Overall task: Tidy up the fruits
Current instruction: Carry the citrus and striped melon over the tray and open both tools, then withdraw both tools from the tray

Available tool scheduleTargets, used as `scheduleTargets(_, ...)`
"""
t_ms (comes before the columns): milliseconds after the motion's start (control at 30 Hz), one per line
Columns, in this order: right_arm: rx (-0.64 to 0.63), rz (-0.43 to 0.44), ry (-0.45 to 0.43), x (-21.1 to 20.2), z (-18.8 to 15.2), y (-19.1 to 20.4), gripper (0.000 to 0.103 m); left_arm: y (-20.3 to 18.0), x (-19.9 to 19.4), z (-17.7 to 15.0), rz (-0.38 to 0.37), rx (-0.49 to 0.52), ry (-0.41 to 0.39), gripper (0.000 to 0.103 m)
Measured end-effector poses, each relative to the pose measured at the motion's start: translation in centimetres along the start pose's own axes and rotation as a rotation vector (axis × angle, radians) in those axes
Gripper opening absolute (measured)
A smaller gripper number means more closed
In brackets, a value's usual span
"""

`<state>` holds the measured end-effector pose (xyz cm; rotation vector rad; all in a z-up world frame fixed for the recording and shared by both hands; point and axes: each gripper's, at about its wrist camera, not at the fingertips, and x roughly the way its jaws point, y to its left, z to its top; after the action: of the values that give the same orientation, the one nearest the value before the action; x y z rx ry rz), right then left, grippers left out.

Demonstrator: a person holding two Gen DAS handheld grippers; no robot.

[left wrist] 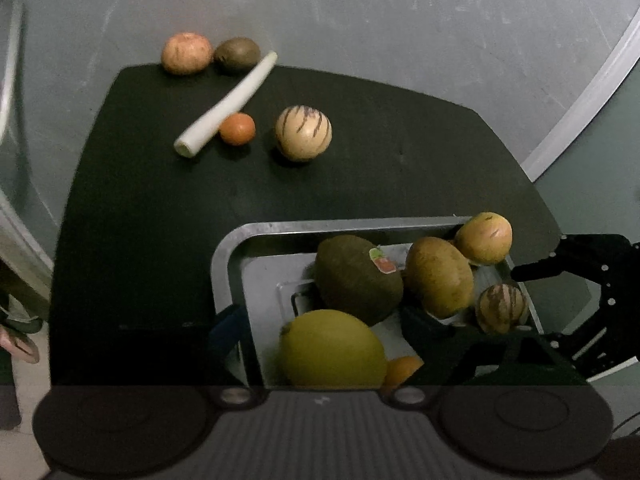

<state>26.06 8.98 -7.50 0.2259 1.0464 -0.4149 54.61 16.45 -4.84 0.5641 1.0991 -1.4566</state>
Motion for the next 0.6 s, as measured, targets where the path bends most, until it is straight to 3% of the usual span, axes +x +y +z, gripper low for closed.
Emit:
scheduleTargets(167, -0.019, 0.012, -0.016, -1.2, -0.7, 0.4, 0.091, -1.8, -1.9, -1.1, 0.039, 0.023, -0.055, 0.102)
scheduleTargets(600, -0.064, 0.033, -0.062, -3.6, -2.6, 1.8, 0.099, -6.5, -4.0, -5.0, 0.088, 0.068, -0.073, 0.102)
